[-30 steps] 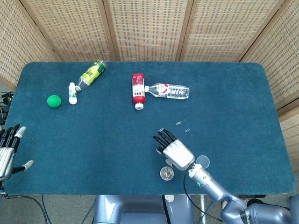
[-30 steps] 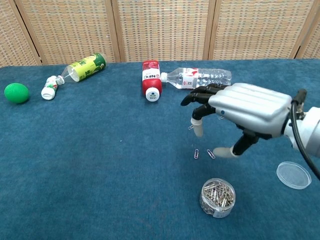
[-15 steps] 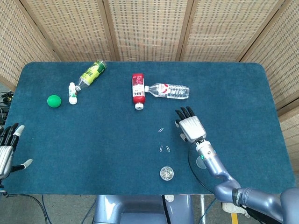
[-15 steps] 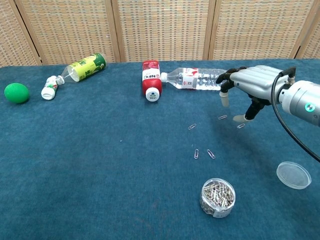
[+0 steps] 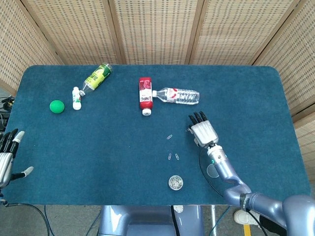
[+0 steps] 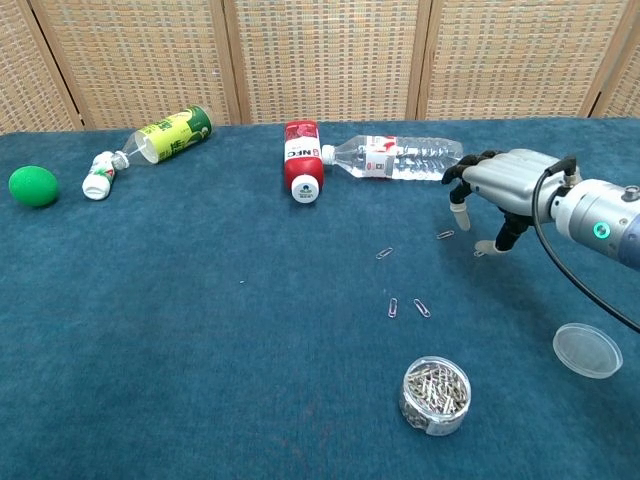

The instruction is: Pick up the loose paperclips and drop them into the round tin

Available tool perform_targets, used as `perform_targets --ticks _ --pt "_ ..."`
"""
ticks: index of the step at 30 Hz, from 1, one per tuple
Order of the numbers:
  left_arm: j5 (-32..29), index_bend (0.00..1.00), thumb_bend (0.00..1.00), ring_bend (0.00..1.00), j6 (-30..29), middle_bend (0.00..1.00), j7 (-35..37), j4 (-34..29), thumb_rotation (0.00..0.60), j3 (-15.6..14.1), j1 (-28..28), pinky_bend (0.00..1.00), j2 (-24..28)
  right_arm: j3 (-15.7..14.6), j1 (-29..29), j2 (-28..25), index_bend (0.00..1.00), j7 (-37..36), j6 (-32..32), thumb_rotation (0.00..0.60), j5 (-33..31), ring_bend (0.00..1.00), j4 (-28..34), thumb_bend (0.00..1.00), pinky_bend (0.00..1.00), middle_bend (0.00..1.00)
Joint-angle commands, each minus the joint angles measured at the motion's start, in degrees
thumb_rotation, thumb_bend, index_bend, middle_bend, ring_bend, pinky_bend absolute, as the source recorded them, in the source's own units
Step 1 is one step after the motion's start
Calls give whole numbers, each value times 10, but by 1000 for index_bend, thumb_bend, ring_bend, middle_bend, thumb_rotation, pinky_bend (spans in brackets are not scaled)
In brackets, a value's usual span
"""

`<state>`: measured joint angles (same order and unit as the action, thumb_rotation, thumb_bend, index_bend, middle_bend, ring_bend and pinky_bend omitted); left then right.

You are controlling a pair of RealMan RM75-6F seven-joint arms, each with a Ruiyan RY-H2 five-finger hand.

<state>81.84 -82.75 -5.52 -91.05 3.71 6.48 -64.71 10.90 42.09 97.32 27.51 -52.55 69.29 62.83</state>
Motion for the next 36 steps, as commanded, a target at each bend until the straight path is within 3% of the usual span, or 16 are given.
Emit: perform_targets --ticks 1,6,36 --pt "-1 0 0 0 0 0 0 0 600 1 0 0 0 -6 3 12 497 -7 5 600 1 0 -24 305 61 106" --pt "-4 0 0 0 1 0 2 1 600 1 1 0 1 -10 3 19 498 -15 11 600 0 0 -43 350 61 106" --pt "-14 0 0 0 10 0 6 7 600 4 4 0 0 -15 13 40 517 6 42 600 -22 0 -86 351 69 106"
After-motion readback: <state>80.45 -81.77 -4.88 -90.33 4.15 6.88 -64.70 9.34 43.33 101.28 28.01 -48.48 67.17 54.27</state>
